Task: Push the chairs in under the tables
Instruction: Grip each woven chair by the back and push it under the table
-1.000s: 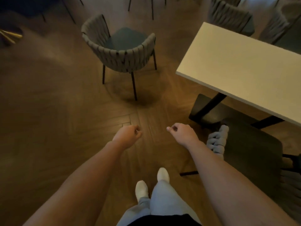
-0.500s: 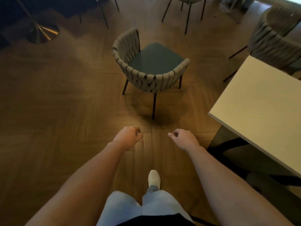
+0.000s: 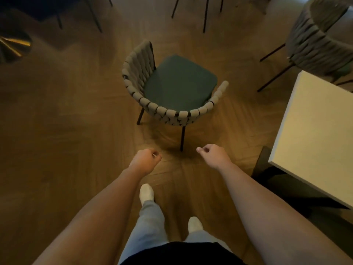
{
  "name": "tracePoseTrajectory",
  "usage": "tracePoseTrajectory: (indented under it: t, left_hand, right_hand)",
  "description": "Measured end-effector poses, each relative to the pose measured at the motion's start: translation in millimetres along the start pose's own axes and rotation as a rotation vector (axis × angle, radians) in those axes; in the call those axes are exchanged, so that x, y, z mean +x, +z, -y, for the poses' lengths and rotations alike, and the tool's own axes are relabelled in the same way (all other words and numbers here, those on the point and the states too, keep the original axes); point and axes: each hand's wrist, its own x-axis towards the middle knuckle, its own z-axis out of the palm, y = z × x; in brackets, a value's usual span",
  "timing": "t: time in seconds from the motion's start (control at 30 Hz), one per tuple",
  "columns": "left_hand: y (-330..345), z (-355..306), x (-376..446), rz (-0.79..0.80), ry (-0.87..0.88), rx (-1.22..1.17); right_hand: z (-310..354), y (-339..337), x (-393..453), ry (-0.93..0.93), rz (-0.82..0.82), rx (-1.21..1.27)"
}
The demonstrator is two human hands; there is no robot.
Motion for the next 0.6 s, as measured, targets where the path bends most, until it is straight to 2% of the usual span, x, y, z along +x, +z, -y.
tracePoseTrajectory:
  t: [0.17, 0.37, 0.5, 0.6]
  left_hand:
    - [-66.1, 18.8, 56.3, 0.065, -0.008, -0.025]
    - [-129.4, 25.4, 125.2, 0.127, -0.052, -0.161]
    - [-155.5, 19.9, 175.8, 0.109, -0.105, -0.202]
    - [-169.2, 19.9, 210.1, 0.053, -0.217, -0.317]
  right_hand:
    - [56.9, -1.1, 39.8, 0.145, -0.064, 0.208]
    - [101.8, 3.6, 94.8, 0.244, -0.059, 0.405]
    - [121.9, 0.7, 139.4, 0.351, -0.024, 0.523]
    - [133.4, -3.5, 175.6, 0.526, 0.003, 0.713]
